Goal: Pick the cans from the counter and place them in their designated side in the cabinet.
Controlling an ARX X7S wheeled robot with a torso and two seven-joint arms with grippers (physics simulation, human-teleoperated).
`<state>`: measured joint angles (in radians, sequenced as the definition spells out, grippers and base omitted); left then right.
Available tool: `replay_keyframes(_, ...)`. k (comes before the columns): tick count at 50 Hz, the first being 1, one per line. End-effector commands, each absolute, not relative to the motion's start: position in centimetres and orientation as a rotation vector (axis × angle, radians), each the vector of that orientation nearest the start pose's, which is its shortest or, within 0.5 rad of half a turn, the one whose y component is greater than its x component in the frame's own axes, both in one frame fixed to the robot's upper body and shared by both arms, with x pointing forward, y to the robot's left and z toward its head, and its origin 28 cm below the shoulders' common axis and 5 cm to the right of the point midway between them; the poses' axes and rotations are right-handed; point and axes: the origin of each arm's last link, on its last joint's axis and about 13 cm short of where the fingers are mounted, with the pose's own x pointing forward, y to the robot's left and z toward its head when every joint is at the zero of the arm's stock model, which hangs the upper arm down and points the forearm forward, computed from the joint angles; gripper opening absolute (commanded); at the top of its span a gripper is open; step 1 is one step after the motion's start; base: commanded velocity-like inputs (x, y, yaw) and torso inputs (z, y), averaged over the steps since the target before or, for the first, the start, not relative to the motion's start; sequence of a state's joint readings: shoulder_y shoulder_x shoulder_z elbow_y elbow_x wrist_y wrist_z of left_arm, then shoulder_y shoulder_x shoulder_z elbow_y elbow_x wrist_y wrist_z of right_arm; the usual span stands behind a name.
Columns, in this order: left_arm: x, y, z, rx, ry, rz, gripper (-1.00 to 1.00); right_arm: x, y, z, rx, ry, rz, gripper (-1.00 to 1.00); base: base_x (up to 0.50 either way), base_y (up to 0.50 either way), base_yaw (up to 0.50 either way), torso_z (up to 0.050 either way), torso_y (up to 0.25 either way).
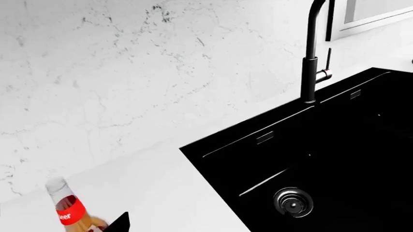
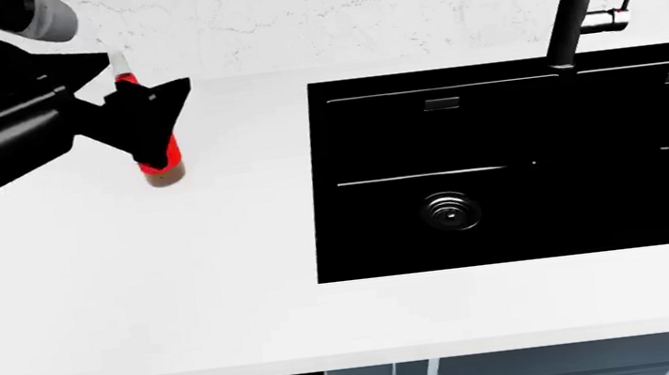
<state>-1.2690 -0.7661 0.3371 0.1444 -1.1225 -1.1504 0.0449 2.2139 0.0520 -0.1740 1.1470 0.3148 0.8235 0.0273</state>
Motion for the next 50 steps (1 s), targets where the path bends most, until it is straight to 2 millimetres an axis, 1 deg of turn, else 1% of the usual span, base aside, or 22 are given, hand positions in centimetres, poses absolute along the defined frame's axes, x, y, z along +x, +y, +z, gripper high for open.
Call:
replay_keyframes(1, 29.5, 30.4, 33.4, 0.160, 0.079, -0.505, 1.00, 32.8, -9.4, 54.5, 0.066, -0.249, 0.080, -1.00, 0.00, 0.00, 0.00, 0.000, 0.000)
replay_keyframes(8, 29.9, 30.4, 33.6, 0.161, 0.075, -0.498, 1.00, 32.3, -8.9, 54.9, 0.063, -0.227, 0.100, -1.00, 0.00, 0.00, 0.00, 0.000, 0.000)
replay_keyframes(13, 30.3, 30.6, 33.9, 0.169, 0.077, -0.503, 1.00, 31.7, -9.1, 55.4, 0.025, -0.227, 0.117, -1.00, 0.00, 0.00, 0.00, 0.000, 0.002)
replay_keyframes(16, 30.4, 30.7, 34.1, 0.179, 0.079, -0.520, 1.00, 31.7, -9.2, 55.5, 0.013, -0.239, 0.103, -1.00, 0.00, 0.00, 0.00, 0.000, 0.000)
replay_keyframes(18, 30.4, 30.7, 34.5, 0.160, 0.089, -0.566, 1.00, 31.7, -9.3, 55.5, 0.004, -0.244, 0.096, -1.00, 0.00, 0.00, 0.00, 0.000, 0.000)
replay_keyframes(23, 30.2, 30.6, 35.3, 0.188, 0.088, -0.631, 1.00, 31.5, -9.3, 55.7, -0.008, -0.253, 0.098, -1.00, 0.00, 0.00, 0.00, 0.000, 0.000)
replay_keyframes(27, 30.3, 30.3, 36.3, 0.190, 0.081, -0.650, 1.00, 31.4, -9.3, 55.9, -0.017, -0.262, 0.095, -1.00, 0.00, 0.00, 0.00, 0.000, 0.000)
replay_keyframes(31, 30.3, 30.2, 36.7, 0.187, 0.080, -0.654, 1.00, 31.2, -9.4, 56.1, -0.025, -0.278, 0.079, -1.00, 0.00, 0.00, 0.00, 0.003, 0.000)
replay_keyframes(45, 30.1, 30.3, 36.3, 0.173, 0.094, -0.650, 1.00, 30.5, -9.3, 56.8, -0.039, -0.327, 0.055, -1.00, 0.19, 0.00, 0.00, 0.000, 0.001)
replay_keyframes(50, 30.1, 30.2, 36.5, 0.172, 0.089, -0.653, 1.00, 30.4, -9.3, 57.0, -0.047, -0.336, 0.051, -1.00, 0.23, 0.00, 0.00, 0.000, 0.002)
